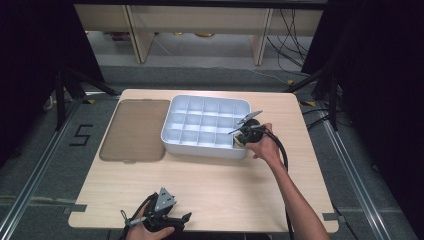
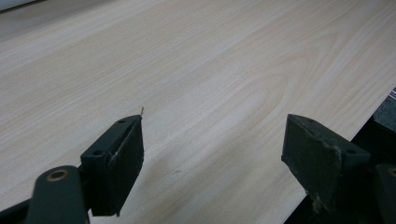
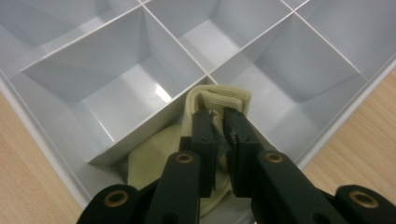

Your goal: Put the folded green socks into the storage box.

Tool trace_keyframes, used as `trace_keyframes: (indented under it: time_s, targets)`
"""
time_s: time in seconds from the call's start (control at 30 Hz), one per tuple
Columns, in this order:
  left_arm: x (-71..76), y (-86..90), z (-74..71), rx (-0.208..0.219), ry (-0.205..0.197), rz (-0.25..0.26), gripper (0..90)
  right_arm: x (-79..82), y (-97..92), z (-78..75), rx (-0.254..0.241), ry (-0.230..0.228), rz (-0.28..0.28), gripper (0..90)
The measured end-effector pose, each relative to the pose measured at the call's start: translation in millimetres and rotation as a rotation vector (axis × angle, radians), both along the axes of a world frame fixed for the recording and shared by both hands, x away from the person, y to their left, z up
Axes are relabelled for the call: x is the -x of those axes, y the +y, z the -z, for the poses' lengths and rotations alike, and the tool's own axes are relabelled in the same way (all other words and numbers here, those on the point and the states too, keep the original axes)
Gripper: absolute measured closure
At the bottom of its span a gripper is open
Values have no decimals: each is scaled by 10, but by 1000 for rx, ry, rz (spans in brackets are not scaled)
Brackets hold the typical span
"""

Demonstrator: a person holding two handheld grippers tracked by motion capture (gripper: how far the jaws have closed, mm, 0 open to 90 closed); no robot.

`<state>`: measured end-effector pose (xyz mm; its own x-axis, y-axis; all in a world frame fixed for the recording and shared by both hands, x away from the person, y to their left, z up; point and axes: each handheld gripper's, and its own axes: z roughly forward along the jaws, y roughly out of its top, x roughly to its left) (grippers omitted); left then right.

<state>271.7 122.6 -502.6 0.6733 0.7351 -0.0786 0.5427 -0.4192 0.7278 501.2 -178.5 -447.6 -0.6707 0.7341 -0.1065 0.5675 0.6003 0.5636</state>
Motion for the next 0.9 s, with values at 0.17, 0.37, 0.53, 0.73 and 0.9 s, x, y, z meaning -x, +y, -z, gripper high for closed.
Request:
trace_keyframes:
  time_s: [0.17,0.37,0.53,0.73,0.9]
  targets:
    - [-2,-3,2,-18,-11,7,203,-14,38,69,32,36,-9,836]
    - [-3,-1,9,-11,-5,-11,203,-14,13,52,-2,52,0,823]
    - [-5,-2,9,-9,-5,-13,203,13,-57,-39,-60,32,4,793]
    - [1,3,-6,-1,11,-1,203,68,-158,-159,-131,-7,18,755]
    - [-5,5,-7,-6,15,-5,203,118,-194,-234,-162,-25,19,735]
